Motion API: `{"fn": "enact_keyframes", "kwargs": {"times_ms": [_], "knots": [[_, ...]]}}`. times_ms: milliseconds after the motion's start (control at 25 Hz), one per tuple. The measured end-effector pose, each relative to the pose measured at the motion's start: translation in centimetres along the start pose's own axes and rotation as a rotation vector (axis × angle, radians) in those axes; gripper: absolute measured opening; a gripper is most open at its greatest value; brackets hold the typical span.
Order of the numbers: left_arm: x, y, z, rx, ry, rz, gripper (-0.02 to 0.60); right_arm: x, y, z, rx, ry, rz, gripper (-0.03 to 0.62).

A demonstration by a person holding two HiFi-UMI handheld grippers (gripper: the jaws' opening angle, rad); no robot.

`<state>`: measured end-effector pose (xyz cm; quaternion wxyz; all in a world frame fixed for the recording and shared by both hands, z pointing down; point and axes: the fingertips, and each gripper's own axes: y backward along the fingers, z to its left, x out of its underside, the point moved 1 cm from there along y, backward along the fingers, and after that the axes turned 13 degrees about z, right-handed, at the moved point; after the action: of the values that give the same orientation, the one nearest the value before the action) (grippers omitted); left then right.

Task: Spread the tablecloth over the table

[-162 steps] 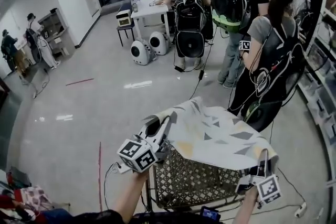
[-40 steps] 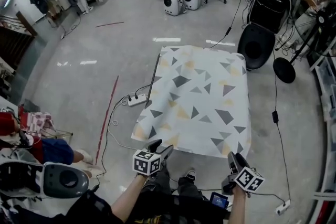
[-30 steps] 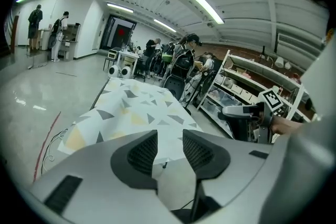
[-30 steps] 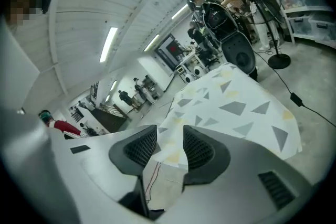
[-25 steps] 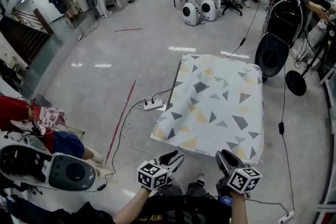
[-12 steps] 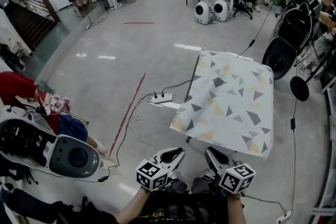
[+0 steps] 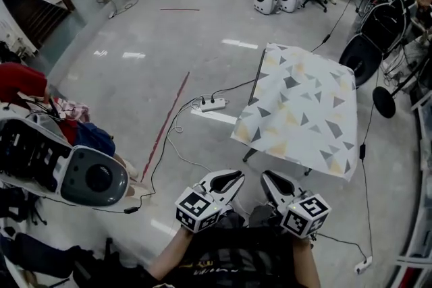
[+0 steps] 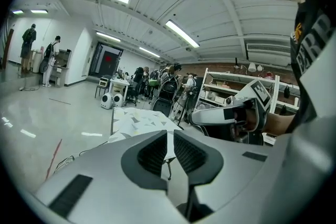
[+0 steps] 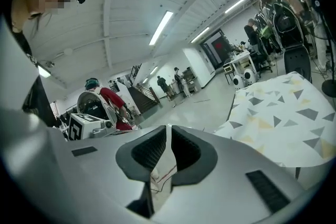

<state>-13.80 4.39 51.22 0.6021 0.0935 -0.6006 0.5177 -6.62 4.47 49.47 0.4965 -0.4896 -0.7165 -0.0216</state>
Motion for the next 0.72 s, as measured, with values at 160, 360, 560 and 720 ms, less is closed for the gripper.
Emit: {"fn": "enact_keyframes", "kwargs": {"times_ms": [160,360,560,720], "knots": [[-0.1,1.0,-0.9,0.024,-0.012,-0.021,0.046,0.4,0.1,1.4,-0.005,0.017,-0.004,0.015],[0.1,1.5,-1.4,0.056,-0.033,-0.043,0.031,0.9,-0.2,2.0,-0.014,0.036,-0.016,0.015],[-0.3,1.7,-2.3,0.08,-0.05,-0.05,0.028,1.3,-0.3,2.2,-0.021,0.048,-0.017,0.015],[-0.3,1.4,-3.0,0.092,-0.067,-0.033,0.028,1.3,-0.3,2.3,0.002,0.053,0.005,0.014]]}}
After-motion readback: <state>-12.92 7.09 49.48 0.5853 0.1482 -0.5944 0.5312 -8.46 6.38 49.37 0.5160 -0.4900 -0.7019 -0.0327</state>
